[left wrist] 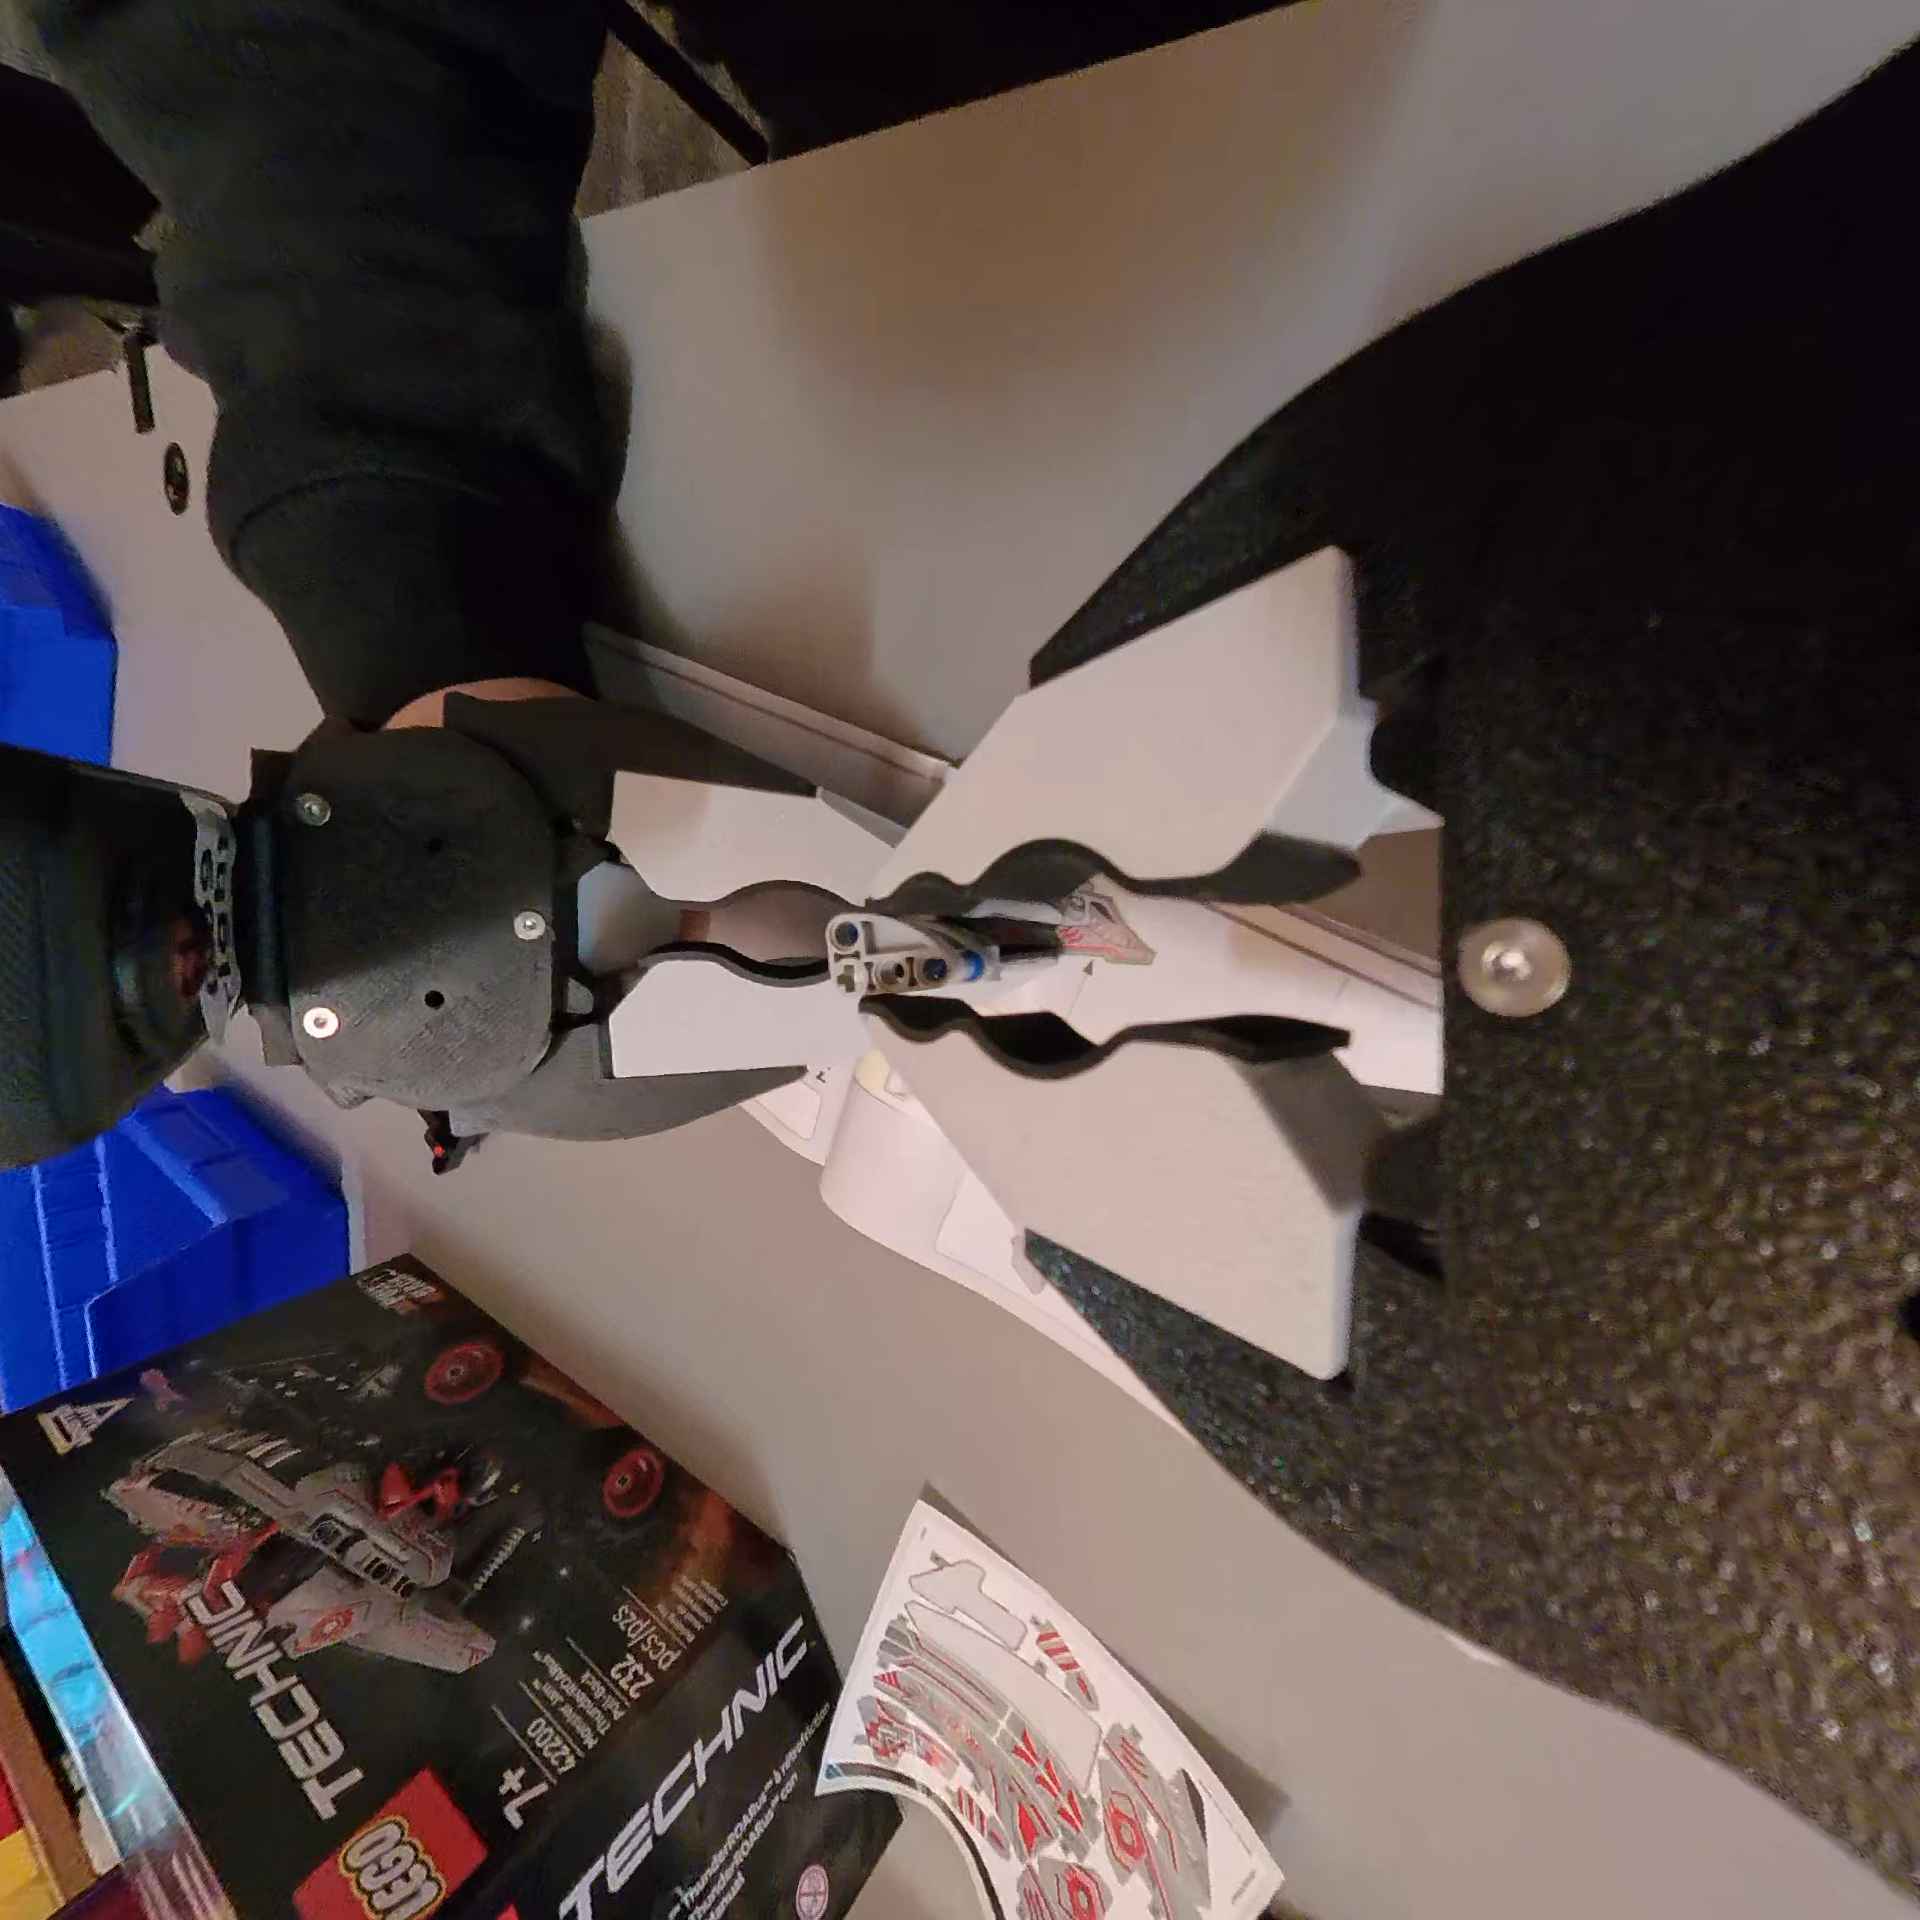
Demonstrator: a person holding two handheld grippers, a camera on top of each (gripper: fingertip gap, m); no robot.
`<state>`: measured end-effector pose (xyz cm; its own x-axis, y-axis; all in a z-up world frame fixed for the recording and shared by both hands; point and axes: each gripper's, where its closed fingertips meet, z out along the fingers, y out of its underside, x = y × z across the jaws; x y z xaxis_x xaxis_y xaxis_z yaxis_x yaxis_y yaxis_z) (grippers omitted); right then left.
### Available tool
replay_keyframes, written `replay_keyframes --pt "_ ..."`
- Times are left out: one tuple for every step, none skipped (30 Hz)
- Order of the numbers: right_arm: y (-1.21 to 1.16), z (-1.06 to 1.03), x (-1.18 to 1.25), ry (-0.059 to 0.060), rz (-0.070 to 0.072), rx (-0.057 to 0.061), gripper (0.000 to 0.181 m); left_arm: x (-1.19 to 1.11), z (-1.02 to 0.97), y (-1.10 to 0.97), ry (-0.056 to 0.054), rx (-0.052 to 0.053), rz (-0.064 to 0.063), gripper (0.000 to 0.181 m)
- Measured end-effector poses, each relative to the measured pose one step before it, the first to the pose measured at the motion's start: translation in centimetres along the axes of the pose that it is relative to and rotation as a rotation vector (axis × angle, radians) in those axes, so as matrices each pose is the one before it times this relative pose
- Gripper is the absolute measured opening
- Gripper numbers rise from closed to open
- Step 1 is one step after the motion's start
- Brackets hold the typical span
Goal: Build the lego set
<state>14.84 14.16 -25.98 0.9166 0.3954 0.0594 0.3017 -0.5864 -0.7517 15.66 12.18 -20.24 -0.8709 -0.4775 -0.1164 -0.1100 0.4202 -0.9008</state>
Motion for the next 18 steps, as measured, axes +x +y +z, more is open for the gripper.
replay_keyframes --pt "0.002 0.001 -0.007 -0.0014 0.0013 -0.0001 0.002 0.052 -0.025 0.023 0.0109 0.0095 -0.0169 0.012" --pt "-0.002 0.004 0.009 -0.0002 0.0001 -0.0001 0.002 0.079 -0.038 0.049 0.015 0.0084 -0.0196 0.012" --pt "0.008 0.007 -0.013 -0.0003 -0.0001 -0.0003 0.002 0.003 -0.062 0.053 0.011 0.0082 -0.0122 0.012" --pt "0.005 -0.002 0.006 -0.0012 0.0014 -0.0001 0.002 -0.04 -0.05 0.042 0.0047 0.0107 0.0001 0.012" --pt "-0.002 0.006 -0.001 -0.0016 0.002 -0.0001 0.003 -0.051 -0.029 0.03 0.0021 0.0133 0.0045 0.012" --pt "0.003 0.002 0.007 -0.0018 0.0018 -0.0002 0.002 -0.051 -0.027 0.02 0.0028 0.0124 -0.0025 0.012" --pt "0.002 0.003 -0.008 -0.0025 0.0026 -0.0001 0.002 -0.073 -0.01 0.019 0.0035 0.0091 -0.0101 0.012" --pt "0.004 0.0 0.0 -0.0025 0.0028 -0.0001 0.002 -0.038 0.01 -0.008 0.0019 0.0083 -0.0045 0.013" --pt "0.003 -0.001 -0.004 -0.0016 0.0019 0.0 0.002 -0.008 0.03 -0.015 -0.0011 0.0077 0.005 0.012" --pt "-0.003 0.006 0.005 -0.0014 0.0016 0.0 0.002 -0.005 0.022 -0.021 -0.0025 0.0045 0.0055 0.012" --pt "0.006 -0.004 -0.001 -0.0019 0.0022 0.0 0.002 -0.039 0.03 -0.009 -0.003 0.0008 -0.0002 0.013" --pt "0.001 0.003 -0.005 -0.0032 0.0038 -0.0002 0.002 -0.054 0.021 -0.008 -0.0039 0.0 -0.0001 0.012" --pt "0.003 0.004 0.007 -0.0047 0.0055 -0.0003 0.002 -0.074 0.007 0.004 -0.0058 -0.0006 0.0016 0.012" --pt "0.001 0.003 -0.004 -0.0032 0.0037 -0.0002 0.002 -0.036 0.018 0.011 -0.0037 -0.0007 0.0011 0.012" --pt "0.007 -0.006 0.001 -0.0018 0.002 -0.0001 0.002 -0.025 0.006 0.01 -0.0016 -0.001 -0.0001 0.012" --pt "0.001 0.001 -0.007 -0.0013 0.0015 -0.0001 0.002 -0.008 -0.01 0.013 -0.0013 -0.0019 0.0023 0.012" --pt "0.002 -0.002 0.008 -0.001 0.0013 0.0 0.002 0.014 0.003 0.006 -0.0007 -0.0037 0.0029 0.012" --pt "0.0 0.0 0.001 0.0001 0.0 0.0 0.002 0.049 0.003 0.006 0.0025 -0.0035 -0.001 0.012"
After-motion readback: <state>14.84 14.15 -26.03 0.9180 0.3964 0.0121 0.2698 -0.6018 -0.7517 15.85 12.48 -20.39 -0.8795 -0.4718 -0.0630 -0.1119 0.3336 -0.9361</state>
